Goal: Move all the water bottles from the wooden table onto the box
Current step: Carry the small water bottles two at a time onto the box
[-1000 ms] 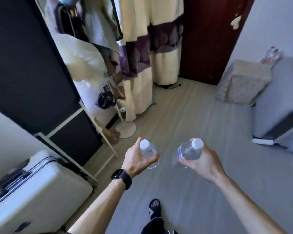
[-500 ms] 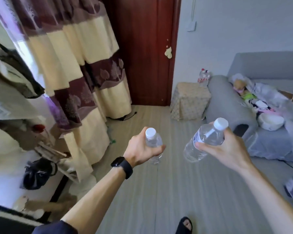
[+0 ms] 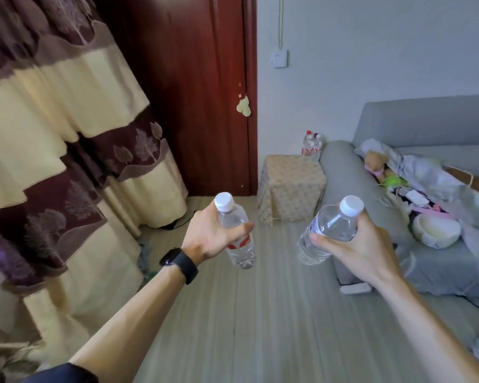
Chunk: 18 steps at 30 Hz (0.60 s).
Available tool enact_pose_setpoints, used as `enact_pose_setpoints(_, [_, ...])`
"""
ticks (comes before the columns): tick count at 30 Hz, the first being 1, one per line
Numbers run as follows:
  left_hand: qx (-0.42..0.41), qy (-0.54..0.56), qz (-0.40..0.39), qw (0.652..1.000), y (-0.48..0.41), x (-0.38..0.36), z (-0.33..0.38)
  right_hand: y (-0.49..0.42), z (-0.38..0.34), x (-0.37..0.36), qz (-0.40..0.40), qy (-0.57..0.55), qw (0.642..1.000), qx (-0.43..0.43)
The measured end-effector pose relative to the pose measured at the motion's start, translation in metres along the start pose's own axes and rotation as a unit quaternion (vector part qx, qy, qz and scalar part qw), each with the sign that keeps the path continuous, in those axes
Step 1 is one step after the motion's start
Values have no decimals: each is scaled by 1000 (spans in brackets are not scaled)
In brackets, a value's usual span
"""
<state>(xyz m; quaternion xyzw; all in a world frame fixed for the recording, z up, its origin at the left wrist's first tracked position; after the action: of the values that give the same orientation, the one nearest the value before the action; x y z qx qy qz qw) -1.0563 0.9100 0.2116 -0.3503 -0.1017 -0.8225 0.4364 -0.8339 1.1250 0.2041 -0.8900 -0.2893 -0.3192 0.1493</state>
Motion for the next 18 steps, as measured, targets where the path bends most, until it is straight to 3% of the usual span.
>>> enact_pose_setpoints(10, [36, 3, -78, 996, -183, -109, -63, -168, 58, -59, -15, 47, 997, -54])
enact_pose_setpoints(18, [19, -28, -156, 987, -333, -187, -55, -276, 103, -74, -3, 14, 992, -123])
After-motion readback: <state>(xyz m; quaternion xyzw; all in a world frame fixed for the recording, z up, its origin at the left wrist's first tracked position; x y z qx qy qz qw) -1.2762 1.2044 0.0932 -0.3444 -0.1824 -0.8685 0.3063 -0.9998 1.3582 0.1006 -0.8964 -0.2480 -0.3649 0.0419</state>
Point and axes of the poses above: each hand's wrist, its own y-axis away from the middle knuckle, its own x-axis out of the back of the hand, z = x × y, the point moved 8 cm from there along -y, towards the middle knuckle, and after that the axes turned 3 degrees about z, right-handed, at the moved point
